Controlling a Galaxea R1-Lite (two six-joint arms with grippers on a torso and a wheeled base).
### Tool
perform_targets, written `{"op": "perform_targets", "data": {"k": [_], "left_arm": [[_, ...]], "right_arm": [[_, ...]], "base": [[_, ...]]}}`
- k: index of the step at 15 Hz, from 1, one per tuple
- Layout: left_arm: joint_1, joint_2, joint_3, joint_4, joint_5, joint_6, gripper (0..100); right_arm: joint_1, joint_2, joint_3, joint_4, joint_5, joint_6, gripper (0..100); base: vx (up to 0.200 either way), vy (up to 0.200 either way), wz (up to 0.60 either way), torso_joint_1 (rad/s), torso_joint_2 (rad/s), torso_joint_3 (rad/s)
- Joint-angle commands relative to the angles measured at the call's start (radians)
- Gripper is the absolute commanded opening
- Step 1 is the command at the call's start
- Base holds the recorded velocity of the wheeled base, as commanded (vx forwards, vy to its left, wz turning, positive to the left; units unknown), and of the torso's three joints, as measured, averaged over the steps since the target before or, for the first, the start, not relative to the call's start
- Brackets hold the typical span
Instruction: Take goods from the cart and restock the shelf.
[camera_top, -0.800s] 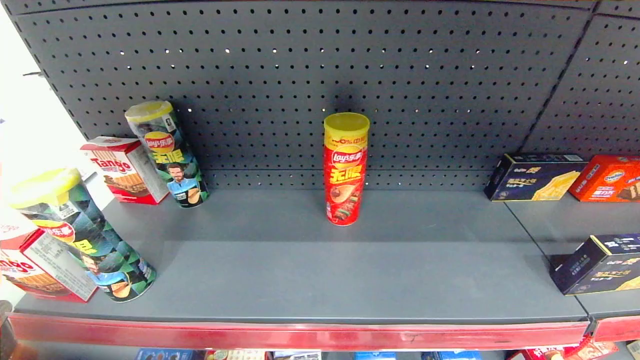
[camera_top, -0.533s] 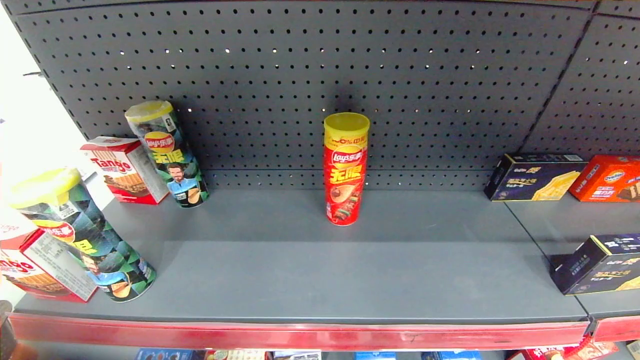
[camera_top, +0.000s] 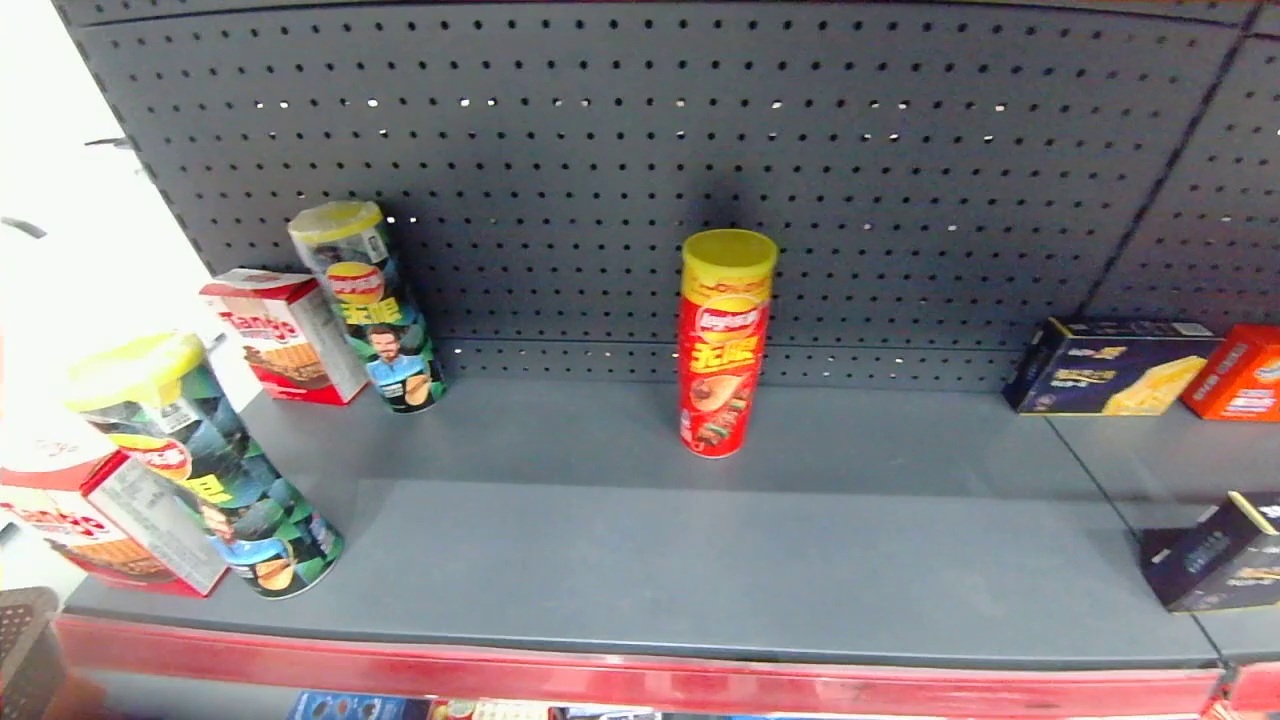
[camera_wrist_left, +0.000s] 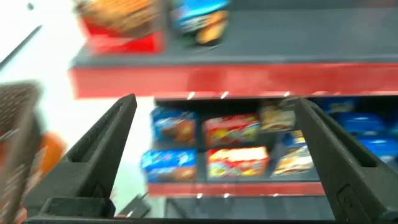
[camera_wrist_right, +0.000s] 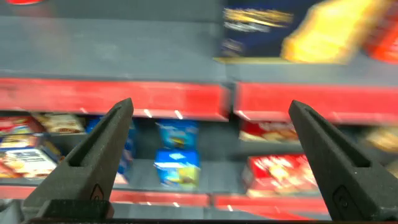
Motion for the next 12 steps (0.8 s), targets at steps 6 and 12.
{"op": "perform_targets", "data": {"k": [6,12], "left_arm": [[0.000,0.001,0.000,0.001,0.000,0.000,100],[0.000,0.001,0.000,0.001,-0.001,0.000,100]], "right_arm": [[-0.001,0.001,0.000,0.000,0.001,0.000,100],[-0.001,0.001,0.000,0.000,-0.004,0.004,100]], "base": [[0.000,0.000,0.60,0.007,0.00,0.002],[0.000,0.000,0.20,0.000,0.00,0.002]]}}
